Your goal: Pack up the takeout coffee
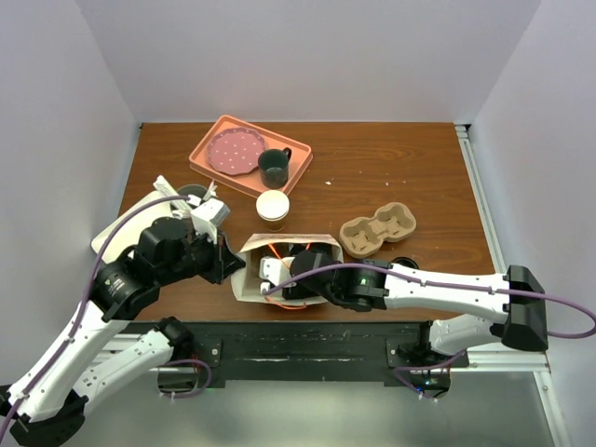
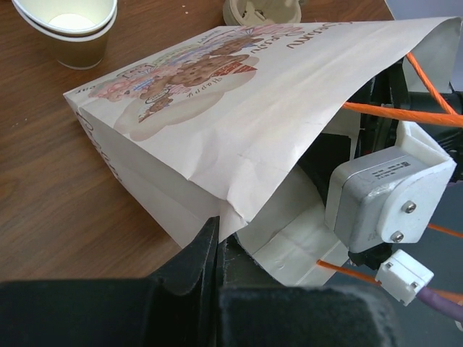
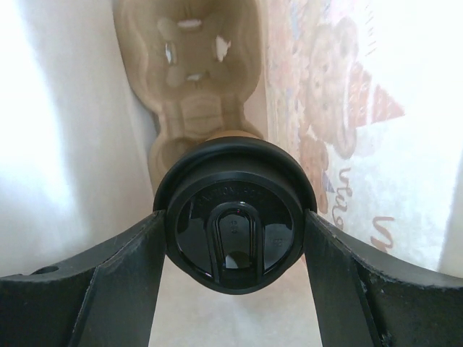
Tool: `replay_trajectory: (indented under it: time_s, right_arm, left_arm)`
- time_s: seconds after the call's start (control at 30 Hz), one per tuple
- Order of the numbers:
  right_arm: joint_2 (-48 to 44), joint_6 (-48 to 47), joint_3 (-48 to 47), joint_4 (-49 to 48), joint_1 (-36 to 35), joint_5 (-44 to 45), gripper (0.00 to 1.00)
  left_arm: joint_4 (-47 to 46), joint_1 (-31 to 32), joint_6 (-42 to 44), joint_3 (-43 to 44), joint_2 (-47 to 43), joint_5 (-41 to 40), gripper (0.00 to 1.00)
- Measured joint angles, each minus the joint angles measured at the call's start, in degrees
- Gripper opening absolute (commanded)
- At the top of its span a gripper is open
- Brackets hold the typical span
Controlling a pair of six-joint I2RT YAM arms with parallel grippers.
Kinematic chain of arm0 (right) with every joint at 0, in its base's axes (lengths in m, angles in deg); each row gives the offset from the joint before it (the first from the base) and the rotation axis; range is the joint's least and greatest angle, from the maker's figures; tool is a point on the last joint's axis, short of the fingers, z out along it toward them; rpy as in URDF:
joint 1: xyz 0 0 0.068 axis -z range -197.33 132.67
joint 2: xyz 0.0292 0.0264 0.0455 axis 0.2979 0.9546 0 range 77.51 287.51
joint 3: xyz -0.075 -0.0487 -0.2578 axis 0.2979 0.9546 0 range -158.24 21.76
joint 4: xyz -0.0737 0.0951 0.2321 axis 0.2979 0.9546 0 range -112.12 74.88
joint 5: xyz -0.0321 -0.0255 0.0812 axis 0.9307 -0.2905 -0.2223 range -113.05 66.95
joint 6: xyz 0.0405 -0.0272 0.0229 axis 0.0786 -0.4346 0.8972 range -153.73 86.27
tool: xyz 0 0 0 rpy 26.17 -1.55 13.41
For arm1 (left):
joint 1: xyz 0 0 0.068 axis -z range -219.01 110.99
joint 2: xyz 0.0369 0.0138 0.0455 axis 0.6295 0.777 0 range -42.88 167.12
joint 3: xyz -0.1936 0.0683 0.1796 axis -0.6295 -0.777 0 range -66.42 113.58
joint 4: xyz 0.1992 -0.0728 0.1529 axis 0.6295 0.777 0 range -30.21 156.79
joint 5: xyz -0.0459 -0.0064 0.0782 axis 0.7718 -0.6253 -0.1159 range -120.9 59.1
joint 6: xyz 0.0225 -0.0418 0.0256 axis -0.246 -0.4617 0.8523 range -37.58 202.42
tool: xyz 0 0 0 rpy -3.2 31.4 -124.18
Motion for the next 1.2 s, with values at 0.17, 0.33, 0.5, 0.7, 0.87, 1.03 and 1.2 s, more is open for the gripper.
replay_trajectory:
  time_s: [0.17,0.33,0.5,0.7,0.87,1.03,1.2]
  right_arm:
    - [-0.1,-0.2,1.9,0.7,0.0,0.0,0.17]
    - [-0.1,-0.3,2.8,0.8,0.0,0.1,0.17]
    - [-0.1,-0.3,3.0,0.6,0.0,0.1,0.16]
    - [0.0,-0.9,3.0,-0.3,0.7,0.0,0.16]
    - [0.0,-1.5,3.5,-1.5,1.7,-0.7,0.16]
    - [1.0,-1.9,3.6,-1.9,2.0,-0.9,0.16]
    - [3.2,-1.9,3.6,-2.7,2.3,-0.8,0.17]
  left_arm:
    - [0.0,0.0,0.1,-1.1,-1.9,0.1,0.0]
    - [0.0,0.0,1.1,-1.1,-1.9,0.1,0.0]
    - [-0.1,0.0,1.7,-1.1,-1.4,0.1,0.0]
    - [-0.1,0.0,2.8,-1.1,-1.0,0.5,0.0]
    - [-0.1,0.0,3.1,-1.1,-0.9,0.8,0.0]
    - [-0.1,0.0,3.3,-1.0,-0.7,1.0,0.0]
    - [-0.1,0.0,3.3,-0.4,0.2,1.0,0.0]
